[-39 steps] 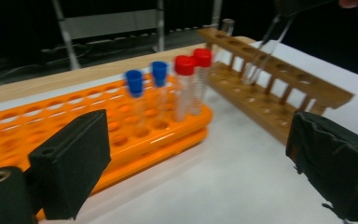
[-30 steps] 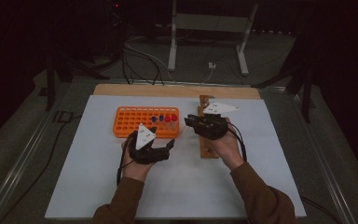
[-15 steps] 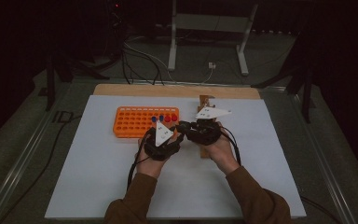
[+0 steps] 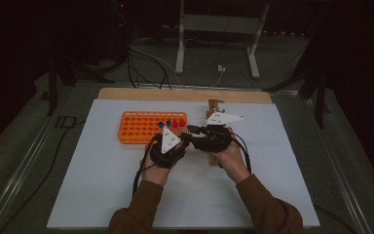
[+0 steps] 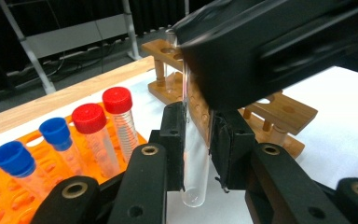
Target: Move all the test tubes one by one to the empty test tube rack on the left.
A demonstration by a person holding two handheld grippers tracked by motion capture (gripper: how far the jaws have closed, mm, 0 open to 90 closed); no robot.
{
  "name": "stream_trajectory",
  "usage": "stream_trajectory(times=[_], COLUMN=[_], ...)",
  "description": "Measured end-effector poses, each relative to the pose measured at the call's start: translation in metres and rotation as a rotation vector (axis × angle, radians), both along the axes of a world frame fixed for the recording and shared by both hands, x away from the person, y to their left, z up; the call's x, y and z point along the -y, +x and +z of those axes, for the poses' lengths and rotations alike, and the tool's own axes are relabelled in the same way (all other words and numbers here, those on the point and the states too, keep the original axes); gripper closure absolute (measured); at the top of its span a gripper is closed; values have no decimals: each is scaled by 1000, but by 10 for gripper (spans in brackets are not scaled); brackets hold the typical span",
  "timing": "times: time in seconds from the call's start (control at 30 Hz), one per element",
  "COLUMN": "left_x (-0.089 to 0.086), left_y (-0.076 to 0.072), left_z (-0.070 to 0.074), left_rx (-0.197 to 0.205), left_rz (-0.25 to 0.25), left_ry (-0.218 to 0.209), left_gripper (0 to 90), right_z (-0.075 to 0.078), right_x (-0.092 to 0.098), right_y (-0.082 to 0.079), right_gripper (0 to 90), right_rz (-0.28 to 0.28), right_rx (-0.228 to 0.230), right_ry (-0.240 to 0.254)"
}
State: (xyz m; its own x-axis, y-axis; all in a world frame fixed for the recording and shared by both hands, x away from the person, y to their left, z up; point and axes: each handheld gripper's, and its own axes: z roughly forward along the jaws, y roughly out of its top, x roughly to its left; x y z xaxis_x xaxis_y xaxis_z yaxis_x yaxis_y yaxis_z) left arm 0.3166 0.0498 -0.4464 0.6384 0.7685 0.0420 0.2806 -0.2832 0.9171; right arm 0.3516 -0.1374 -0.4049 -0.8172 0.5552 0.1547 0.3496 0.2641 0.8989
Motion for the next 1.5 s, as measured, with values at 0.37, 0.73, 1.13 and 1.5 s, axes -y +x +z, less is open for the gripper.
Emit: stream_trajectory(times=[0.37, 0.73, 1.13, 1.5], left_x=[-14, -33, -59, -71], left_y=[5, 11, 20, 31], left_z=[2, 6, 11, 5], left_rx=[-4, -7, 3, 9], left_rz=[46, 90, 141, 184], left_ry=[-14, -34, -48, -51], left_gripper=[760, 760, 760, 759], right_z=[-3, -7, -10, -17], right_x=[13, 23, 36, 53], right_y=[-1, -9, -20, -25], right_gripper=[179, 13, 0, 0], right_rz=[-76, -115, -153, -179], right_rx=[8, 38, 73, 59], right_ry=[-17, -56, -71, -50])
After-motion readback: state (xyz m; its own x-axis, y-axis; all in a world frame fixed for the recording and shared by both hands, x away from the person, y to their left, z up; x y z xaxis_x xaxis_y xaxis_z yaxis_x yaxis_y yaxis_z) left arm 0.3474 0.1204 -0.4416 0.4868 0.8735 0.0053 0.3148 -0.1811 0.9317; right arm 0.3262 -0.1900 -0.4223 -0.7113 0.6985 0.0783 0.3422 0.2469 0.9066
